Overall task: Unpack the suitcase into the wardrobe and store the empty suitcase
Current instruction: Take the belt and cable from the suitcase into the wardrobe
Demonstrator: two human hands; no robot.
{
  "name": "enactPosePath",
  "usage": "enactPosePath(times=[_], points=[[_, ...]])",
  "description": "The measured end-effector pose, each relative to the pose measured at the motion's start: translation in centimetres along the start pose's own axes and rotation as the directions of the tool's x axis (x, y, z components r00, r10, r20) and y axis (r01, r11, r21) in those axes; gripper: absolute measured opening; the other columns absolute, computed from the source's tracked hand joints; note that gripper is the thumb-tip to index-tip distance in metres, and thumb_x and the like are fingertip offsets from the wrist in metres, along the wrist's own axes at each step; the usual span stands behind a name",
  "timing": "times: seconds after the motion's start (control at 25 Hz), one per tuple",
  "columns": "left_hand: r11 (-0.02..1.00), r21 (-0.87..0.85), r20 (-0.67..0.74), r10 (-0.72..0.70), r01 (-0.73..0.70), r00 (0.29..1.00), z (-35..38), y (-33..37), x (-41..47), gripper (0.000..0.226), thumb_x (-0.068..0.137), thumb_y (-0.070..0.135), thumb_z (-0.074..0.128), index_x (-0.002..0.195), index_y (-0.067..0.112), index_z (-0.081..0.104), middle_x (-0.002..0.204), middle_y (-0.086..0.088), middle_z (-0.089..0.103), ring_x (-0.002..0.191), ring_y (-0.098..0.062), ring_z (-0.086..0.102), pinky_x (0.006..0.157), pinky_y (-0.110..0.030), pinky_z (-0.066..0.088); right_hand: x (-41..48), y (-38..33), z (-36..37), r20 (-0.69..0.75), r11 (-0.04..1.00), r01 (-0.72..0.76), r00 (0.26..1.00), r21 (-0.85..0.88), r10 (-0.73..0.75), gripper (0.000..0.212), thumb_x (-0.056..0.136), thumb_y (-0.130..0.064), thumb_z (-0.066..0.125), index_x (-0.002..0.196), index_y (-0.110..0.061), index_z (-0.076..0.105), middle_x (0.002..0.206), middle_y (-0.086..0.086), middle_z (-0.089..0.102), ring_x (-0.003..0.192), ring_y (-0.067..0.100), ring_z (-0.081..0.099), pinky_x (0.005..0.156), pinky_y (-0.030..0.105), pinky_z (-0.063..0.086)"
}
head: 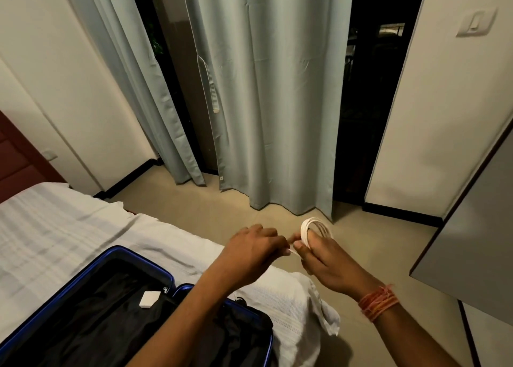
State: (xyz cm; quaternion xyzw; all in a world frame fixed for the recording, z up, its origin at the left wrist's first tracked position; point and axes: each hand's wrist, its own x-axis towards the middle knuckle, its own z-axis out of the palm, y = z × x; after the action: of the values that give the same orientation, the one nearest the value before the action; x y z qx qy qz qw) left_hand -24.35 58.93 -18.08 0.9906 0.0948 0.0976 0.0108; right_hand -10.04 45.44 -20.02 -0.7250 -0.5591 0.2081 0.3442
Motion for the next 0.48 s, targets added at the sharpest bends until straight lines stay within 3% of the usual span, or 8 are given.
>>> enactPosePath(times=[0.08, 0.12, 0.24, 0.28, 0.36, 0.4, 0.44, 0.48], points=[[0.999, -0.037, -0.047, -0.007, 0.005, 0.999, 0.1, 0.1, 0.8, 0.033, 0.098, 0.043, 0.039, 0.116, 0.023, 0.059, 0.107, 0.005, 0.056, 0.086, -0.007, 0.044, 0.069, -0.017, 0.034, -1.0, -0.5, -0.2, 0.054, 0.964, -0.084, 0.996, 0.251, 0.073, 0.056, 0.084, -0.071, 0.031, 0.076, -0.023, 0.06, 0.055, -0.006, 0.048, 0.048, 0.005, 0.044, 0.053, 0.029, 0.047], [0.993, -0.118, -0.049, -0.016, 0.011, 0.999, 0.3, 0.7, 1.1, 0.036, 0.097, 0.045, 0.038, 0.117, 0.022, 0.058, 0.112, 0.004, 0.054, 0.09, -0.006, 0.044, 0.072, -0.015, 0.036, -1.5, -0.5, -0.4, 0.088, 0.916, -0.138, 0.99, 0.376, 0.113, 0.06, 0.081, -0.072, 0.031, 0.067, -0.019, 0.055, 0.051, -0.003, 0.043, 0.045, 0.008, 0.04, 0.047, 0.026, 0.042], [0.862, -0.507, -0.038, -0.018, -0.003, 0.999, 1.9, 3.5, 2.1, 0.042, 0.1, 0.044, 0.033, 0.126, 0.019, 0.053, 0.128, 0.004, 0.051, 0.111, -0.006, 0.05, 0.091, -0.021, 0.045, -3.2, -0.1, -1.4, 0.195, 0.647, -0.234, 0.972, 0.726, 0.133, 0.055, 0.087, -0.057, 0.036, 0.059, -0.011, 0.046, 0.044, 0.002, 0.033, 0.037, 0.013, 0.029, 0.04, 0.023, 0.033], [0.73, -0.684, -0.004, -0.021, 0.012, 1.0, 2.2, 4.6, 2.6, 0.04, 0.101, 0.039, 0.034, 0.131, 0.018, 0.051, 0.129, 0.003, 0.053, 0.117, -0.006, 0.051, 0.098, -0.023, 0.044, -3.9, 0.3, -2.0, 0.219, 0.525, -0.236, 0.971, 0.818, 0.094, 0.055, 0.09, -0.054, 0.037, 0.058, -0.01, 0.045, 0.042, 0.002, 0.029, 0.035, 0.013, 0.026, 0.038, 0.022, 0.032], [0.348, -0.929, 0.129, -0.004, 0.123, 0.992, 2.3, 6.7, 3.3, 0.036, 0.101, 0.03, 0.037, 0.131, 0.016, 0.053, 0.124, -0.007, 0.059, 0.117, -0.013, 0.055, 0.103, -0.029, 0.044, -5.1, 1.3, -3.1, 0.233, 0.306, -0.234, 0.972, 0.923, 0.042, 0.055, 0.095, -0.049, 0.034, 0.058, -0.01, 0.042, 0.04, 0.001, 0.027, 0.031, 0.011, 0.023, 0.036, 0.02, 0.03], [0.169, -0.969, 0.188, 0.022, 0.181, 0.982, 2.4, 7.7, 3.8, 0.035, 0.101, 0.028, 0.039, 0.128, 0.013, 0.056, 0.119, -0.016, 0.061, 0.114, -0.021, 0.057, 0.102, -0.035, 0.044, -5.8, 1.8, -3.7, 0.218, 0.247, -0.229, 0.973, 0.942, 0.07, 0.055, 0.096, -0.048, 0.033, 0.058, -0.01, 0.042, 0.04, 0.0, 0.027, 0.03, 0.01, 0.023, 0.035, 0.019, 0.031], [0.055, -0.975, 0.216, 0.034, 0.214, 0.976, 2.7, 8.6, 4.4, 0.034, 0.101, 0.027, 0.041, 0.125, 0.011, 0.058, 0.114, -0.025, 0.06, 0.108, -0.029, 0.058, 0.101, -0.041, 0.046, -6.4, 2.1, -4.3, 0.2, 0.234, -0.228, 0.97, 0.945, 0.135, 0.055, 0.096, -0.048, 0.033, 0.059, -0.009, 0.043, 0.04, 0.001, 0.027, 0.029, 0.009, 0.024, 0.036, 0.019, 0.033], [0.012, -0.975, 0.221, 0.017, 0.221, 0.975, 3.2, 9.6, 5.0, 0.032, 0.1, 0.026, 0.043, 0.121, 0.009, 0.06, 0.108, -0.029, 0.059, 0.1, -0.031, 0.059, 0.099, -0.045, 0.047, -7.1, 2.6, -4.9, 0.166, 0.267, -0.226, 0.959, 0.937, 0.229, 0.054, 0.095, -0.048, 0.035, 0.061, -0.008, 0.046, 0.041, 0.002, 0.028, 0.029, 0.01, 0.025, 0.038, 0.022, 0.038]])
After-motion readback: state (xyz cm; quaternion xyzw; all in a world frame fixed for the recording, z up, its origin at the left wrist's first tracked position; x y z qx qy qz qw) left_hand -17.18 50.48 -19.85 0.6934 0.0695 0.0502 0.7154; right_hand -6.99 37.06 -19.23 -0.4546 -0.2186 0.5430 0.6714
